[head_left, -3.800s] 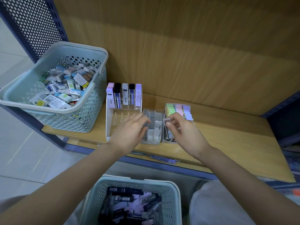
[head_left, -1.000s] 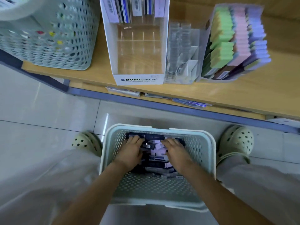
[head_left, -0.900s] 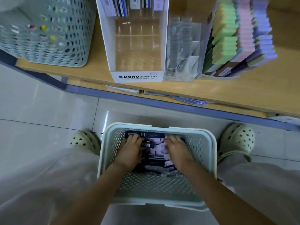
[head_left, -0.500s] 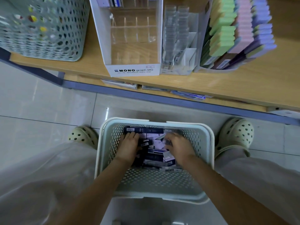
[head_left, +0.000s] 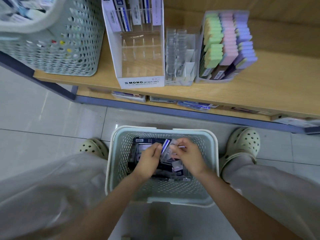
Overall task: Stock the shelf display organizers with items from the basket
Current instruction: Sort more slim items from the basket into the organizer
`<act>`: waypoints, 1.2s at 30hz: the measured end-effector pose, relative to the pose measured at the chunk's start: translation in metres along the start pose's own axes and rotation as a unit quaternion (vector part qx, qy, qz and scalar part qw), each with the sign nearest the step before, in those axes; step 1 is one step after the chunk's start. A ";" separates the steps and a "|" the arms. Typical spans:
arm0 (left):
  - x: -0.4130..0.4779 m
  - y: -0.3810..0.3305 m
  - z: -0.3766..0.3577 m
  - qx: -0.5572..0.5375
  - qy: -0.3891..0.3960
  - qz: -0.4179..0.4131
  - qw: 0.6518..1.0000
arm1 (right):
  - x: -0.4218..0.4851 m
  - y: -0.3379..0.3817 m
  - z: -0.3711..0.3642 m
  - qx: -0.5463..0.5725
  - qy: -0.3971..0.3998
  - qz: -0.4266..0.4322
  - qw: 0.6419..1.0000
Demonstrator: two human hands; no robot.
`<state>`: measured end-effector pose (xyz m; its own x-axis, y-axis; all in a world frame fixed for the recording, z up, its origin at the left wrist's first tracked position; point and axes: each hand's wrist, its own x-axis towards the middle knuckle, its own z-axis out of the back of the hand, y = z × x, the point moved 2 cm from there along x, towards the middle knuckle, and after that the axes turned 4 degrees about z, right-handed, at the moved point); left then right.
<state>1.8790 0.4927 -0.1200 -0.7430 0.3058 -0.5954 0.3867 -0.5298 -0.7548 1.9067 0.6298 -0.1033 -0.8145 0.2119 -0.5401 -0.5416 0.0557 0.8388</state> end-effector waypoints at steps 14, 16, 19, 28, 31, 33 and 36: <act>-0.034 -0.024 -0.033 -0.021 0.036 -0.107 0.993 | -0.047 0.028 0.042 0.001 -0.049 0.082 0.995; -0.026 -0.013 -0.037 0.035 0.046 -0.100 0.993 | -0.054 0.031 0.059 0.012 -0.085 0.099 0.991; -0.010 0.005 -0.051 0.128 0.077 -0.051 0.988 | -0.064 0.026 0.083 0.004 -0.107 0.115 0.988; 0.029 0.018 -0.098 0.165 0.047 0.075 0.982 | -0.080 0.009 0.108 0.048 -0.129 0.108 0.985; 0.036 0.018 -0.102 0.240 0.028 0.088 0.966 | -0.078 0.006 0.107 0.045 -0.118 0.102 0.987; 0.038 0.018 -0.104 0.286 0.014 0.085 0.954 | -0.076 0.004 0.108 0.038 -0.119 0.099 0.987; 0.038 0.017 -0.105 0.296 -0.004 0.096 0.950 | -0.073 0.000 0.110 0.038 -0.125 0.084 0.988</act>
<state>1.9146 0.5780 -0.1840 -0.6954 0.1541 -0.7019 0.1414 -0.9283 -0.3439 1.9894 0.7214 -0.0562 -0.8100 0.4575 -0.3668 -0.3779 0.0711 0.9231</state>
